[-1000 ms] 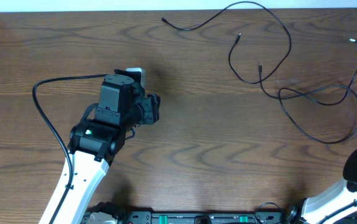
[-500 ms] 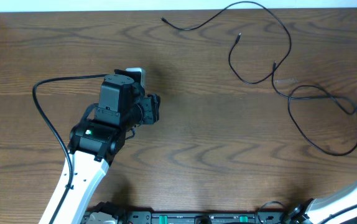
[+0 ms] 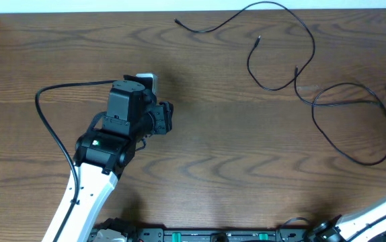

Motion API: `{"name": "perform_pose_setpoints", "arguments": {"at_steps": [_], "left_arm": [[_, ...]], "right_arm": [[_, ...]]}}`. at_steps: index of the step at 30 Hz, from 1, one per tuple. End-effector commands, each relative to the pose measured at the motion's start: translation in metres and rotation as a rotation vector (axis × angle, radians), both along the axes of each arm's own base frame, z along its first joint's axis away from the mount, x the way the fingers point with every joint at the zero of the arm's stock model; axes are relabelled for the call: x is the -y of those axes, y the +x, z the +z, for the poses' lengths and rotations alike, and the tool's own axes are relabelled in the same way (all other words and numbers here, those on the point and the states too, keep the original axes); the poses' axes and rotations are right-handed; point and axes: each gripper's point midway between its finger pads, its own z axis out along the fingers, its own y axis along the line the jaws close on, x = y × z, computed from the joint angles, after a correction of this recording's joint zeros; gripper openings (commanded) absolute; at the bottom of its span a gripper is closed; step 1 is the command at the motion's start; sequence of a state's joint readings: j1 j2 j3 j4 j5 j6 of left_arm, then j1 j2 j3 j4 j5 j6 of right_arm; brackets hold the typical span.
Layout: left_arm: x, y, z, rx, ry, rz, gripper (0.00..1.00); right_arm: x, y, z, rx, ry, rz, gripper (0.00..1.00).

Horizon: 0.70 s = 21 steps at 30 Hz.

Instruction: Untangle cables

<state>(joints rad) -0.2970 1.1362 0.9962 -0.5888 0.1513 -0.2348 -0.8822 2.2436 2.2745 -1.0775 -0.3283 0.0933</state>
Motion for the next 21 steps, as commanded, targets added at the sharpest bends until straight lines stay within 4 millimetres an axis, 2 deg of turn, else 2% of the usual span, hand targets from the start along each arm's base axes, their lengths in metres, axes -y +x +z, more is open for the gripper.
{"name": "perform_pose_setpoints", "arguments": {"at_steps": [1, 6, 7, 8, 9, 13, 18, 21], "left_arm": [[-0.001, 0.002, 0.005, 0.012, 0.007, -0.004, 0.61], [-0.001, 0.002, 0.005, 0.012, 0.007, -0.004, 0.6], [-0.001, 0.002, 0.005, 0.013, 0.007, -0.004, 0.6], [-0.001, 0.002, 0.005, 0.012, 0.007, -0.004, 0.6], [-0.001, 0.002, 0.005, 0.012, 0.007, -0.004, 0.6], [-0.001, 0.001, 0.005, 0.01, 0.008, -0.004, 0.61], [-0.001, 0.001, 0.005, 0.009, 0.008, -0.004, 0.61], [-0.001, 0.001, 0.005, 0.009, 0.008, -0.004, 0.61]], "right_arm": [[-0.032, 0.024, -0.008, 0.06, 0.079, 0.147, 0.72], [-0.08, 0.051, -0.013, 0.034, 0.111, 0.265, 0.82], [-0.092, 0.055, -0.014, 0.023, 0.12, 0.291, 0.86], [-0.105, 0.059, -0.016, 0.009, 0.129, 0.321, 0.96], [-0.114, 0.061, -0.017, -0.002, 0.139, 0.336, 0.99], [-0.171, 0.068, -0.025, -0.077, 0.205, 0.441, 0.99], [-0.24, 0.06, -0.037, -0.218, 0.166, 0.718, 0.99], [-0.256, 0.051, -0.044, -0.338, 0.139, 0.726, 0.99]]}}
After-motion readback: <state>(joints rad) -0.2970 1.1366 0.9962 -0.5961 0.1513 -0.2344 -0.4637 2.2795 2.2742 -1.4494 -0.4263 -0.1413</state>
